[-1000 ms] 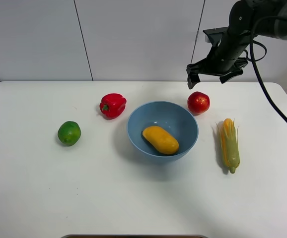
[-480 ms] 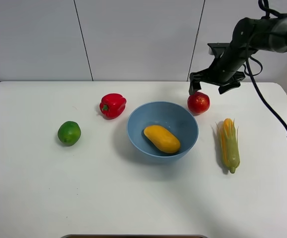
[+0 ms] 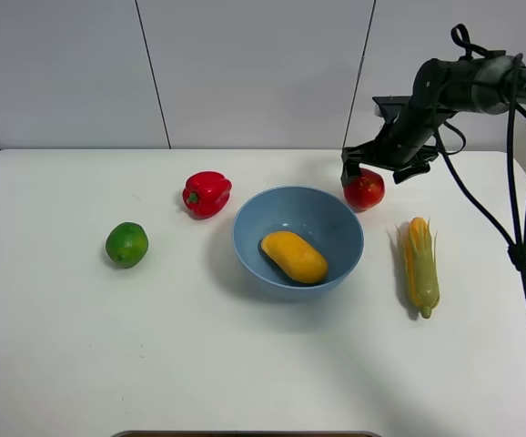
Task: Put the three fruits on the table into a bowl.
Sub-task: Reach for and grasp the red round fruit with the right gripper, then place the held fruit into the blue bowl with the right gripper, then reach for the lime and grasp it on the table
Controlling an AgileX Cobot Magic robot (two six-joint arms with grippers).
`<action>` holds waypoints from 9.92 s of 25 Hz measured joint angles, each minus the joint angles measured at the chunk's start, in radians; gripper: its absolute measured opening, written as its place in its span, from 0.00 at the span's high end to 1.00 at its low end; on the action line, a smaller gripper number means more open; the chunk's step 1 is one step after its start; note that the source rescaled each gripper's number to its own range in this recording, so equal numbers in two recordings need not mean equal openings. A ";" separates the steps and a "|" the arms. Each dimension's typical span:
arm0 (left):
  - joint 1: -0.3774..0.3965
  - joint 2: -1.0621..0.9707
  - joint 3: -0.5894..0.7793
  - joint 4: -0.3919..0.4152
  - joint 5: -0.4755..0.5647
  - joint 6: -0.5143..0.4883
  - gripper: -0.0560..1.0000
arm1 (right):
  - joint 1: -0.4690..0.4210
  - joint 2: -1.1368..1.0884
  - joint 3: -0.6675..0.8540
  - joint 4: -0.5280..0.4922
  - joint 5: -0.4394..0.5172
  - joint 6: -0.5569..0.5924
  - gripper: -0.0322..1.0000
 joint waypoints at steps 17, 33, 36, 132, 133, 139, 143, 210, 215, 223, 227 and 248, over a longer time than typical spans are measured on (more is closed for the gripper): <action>0.000 0.000 0.000 0.000 0.000 0.000 0.00 | 0.000 0.088 0.000 0.015 -0.110 -0.016 0.00; 0.000 0.000 0.000 0.000 0.000 0.000 0.00 | 0.000 0.111 0.000 0.020 -0.161 -0.033 0.00; 0.000 0.000 0.000 0.000 0.000 0.000 0.00 | 0.000 0.123 0.000 0.032 -0.161 -0.045 0.00; 0.000 0.000 0.000 0.000 0.000 0.000 0.00 | 0.410 -0.245 0.001 -0.021 0.379 -0.084 0.62; 0.000 0.000 0.000 0.000 0.000 0.000 0.00 | 0.410 -0.245 0.001 -0.029 0.379 -0.068 0.62; 0.000 0.000 0.000 0.000 0.000 0.000 0.00 | 0.410 -0.245 0.001 -0.053 0.409 -0.002 0.25; 0.000 0.000 0.000 0.000 0.000 0.000 0.00 | 0.410 -0.245 0.001 -0.055 0.416 0.003 0.22; 0.000 0.000 0.000 0.000 0.000 0.000 0.00 | -0.100 -1.942 0.965 -0.222 0.389 0.080 0.21; 0.000 0.000 0.000 0.000 0.000 0.000 0.00 | -0.128 -2.084 1.038 -0.219 0.374 0.080 0.21; 0.000 0.000 0.000 0.000 0.000 0.000 0.00 | -0.128 -2.179 1.047 -0.218 0.353 0.080 0.21; 0.000 0.000 0.000 0.000 0.000 0.000 0.00 | -0.128 -2.180 1.047 -0.218 0.353 0.080 0.21; 0.000 0.000 0.000 0.000 0.000 0.000 0.00 | -0.128 -2.180 1.047 -0.218 0.353 0.080 0.21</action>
